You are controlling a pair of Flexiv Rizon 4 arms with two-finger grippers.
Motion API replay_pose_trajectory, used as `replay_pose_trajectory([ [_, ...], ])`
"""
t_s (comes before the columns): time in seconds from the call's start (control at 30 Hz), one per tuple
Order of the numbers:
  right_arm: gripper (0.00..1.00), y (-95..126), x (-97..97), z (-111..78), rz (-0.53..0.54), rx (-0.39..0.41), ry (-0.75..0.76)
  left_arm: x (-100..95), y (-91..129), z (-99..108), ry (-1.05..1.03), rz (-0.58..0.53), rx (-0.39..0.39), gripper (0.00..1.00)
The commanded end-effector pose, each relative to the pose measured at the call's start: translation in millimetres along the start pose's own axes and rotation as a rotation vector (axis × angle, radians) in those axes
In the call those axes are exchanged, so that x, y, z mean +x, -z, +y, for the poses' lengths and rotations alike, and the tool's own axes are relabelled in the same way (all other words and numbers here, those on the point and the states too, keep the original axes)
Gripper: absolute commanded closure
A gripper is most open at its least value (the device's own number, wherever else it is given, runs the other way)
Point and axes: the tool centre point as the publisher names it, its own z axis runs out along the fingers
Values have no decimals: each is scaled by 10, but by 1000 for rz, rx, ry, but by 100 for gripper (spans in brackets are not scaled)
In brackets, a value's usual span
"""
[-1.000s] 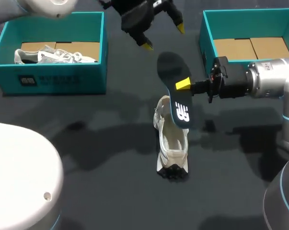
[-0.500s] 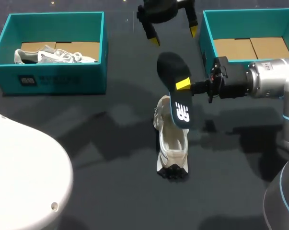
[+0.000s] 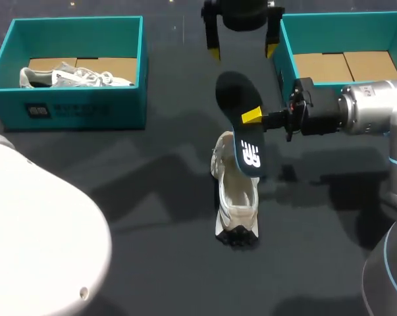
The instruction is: Take the shoe out of the shoebox, open the shoe tongue, remove and reinsert the insole, then place the shoe into the shoebox
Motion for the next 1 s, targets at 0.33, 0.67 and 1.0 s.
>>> replay_pose_trajectory([
  [0.33, 100, -8, -3, -9, -2, -1, 0, 56, 93, -50, 5, -28, -5, 0],
  [0.67, 100, -8, -3, -9, -2, -1, 0, 248, 202, -199, 15, -291, -34, 0],
  [1.0, 100, -8, -3, -9, -2, -1, 0, 471, 271, -329, 62, -529, -109, 0],
])
